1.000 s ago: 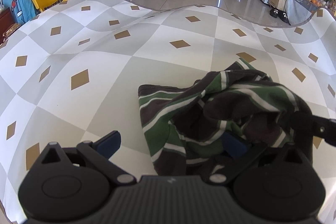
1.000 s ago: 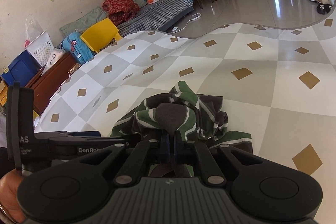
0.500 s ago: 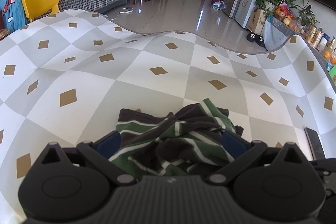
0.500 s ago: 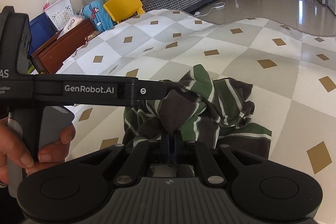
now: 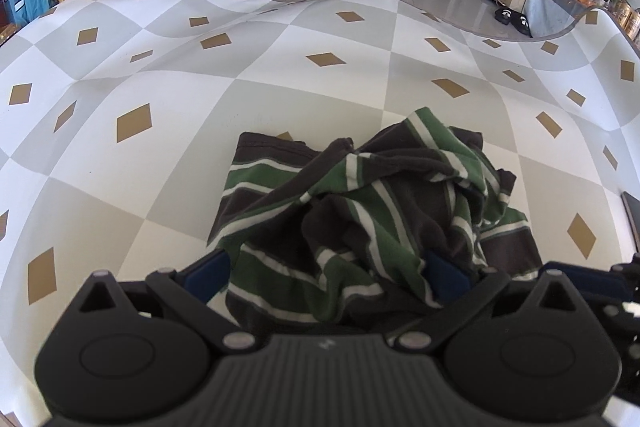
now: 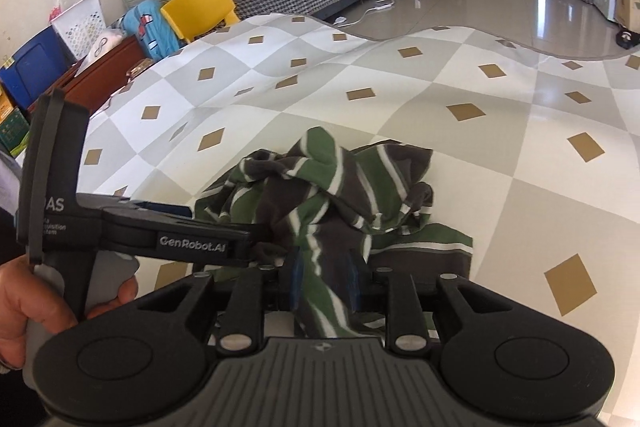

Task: Fold clothes

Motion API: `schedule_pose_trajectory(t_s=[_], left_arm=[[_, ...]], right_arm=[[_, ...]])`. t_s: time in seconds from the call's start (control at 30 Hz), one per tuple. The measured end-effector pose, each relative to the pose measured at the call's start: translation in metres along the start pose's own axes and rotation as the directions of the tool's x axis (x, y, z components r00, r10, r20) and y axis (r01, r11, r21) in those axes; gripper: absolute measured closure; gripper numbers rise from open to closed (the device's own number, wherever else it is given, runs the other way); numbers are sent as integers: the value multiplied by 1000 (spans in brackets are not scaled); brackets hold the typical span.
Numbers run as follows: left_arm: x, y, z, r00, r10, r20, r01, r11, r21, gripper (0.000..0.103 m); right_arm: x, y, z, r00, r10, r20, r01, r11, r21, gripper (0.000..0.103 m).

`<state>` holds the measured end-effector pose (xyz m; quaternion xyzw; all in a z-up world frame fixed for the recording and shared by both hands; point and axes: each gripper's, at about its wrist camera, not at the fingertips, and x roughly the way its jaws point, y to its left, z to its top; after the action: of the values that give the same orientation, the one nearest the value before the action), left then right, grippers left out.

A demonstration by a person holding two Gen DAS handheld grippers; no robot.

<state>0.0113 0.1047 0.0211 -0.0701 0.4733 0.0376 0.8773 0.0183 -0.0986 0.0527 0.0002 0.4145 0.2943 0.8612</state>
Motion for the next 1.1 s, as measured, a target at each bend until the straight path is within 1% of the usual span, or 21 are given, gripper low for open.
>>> schedule_pose_trajectory(t_s=[0.07,0.1,0.2,0.47,0.6,0.87,1.03,1.07,1.1], left_arm=[[3,3,-1,1000,2,-15,-2,1000,-11,0],[4,4,-2,1000,1,-22,-2,1000,-18,0],[8,9,-4,999,-4,-37,3,999,-37,0],[11,14,-11,999,-5,-46,4,999,-31,0],[13,17,-13,999,-14,-51,13,999,-34,0],[16,22,-18,998,-24,-64,22,999,-34,0],[17,22,-20,997,-26,-70,24,999,-32,0],[17,22,-20,997,-27,-72,24,999,-33,0],[17,23,-20,997,-27,-72,25,999,-32,0]], right_arm=[[2,-9,2,1000,-13,2,13,998,55,74],[3,-13,2,1000,-17,3,16,996,83,71],[10,-20,4,999,-35,8,33,989,143,66],[36,-39,11,998,-65,10,59,949,311,61],[49,-46,13,997,-73,2,67,927,369,61],[70,-51,14,997,-70,-18,71,899,432,60],[77,-55,14,998,-63,-14,63,880,470,61],[78,-55,15,998,-60,-10,58,879,473,65],[78,-54,16,998,-57,-4,52,880,471,74]])
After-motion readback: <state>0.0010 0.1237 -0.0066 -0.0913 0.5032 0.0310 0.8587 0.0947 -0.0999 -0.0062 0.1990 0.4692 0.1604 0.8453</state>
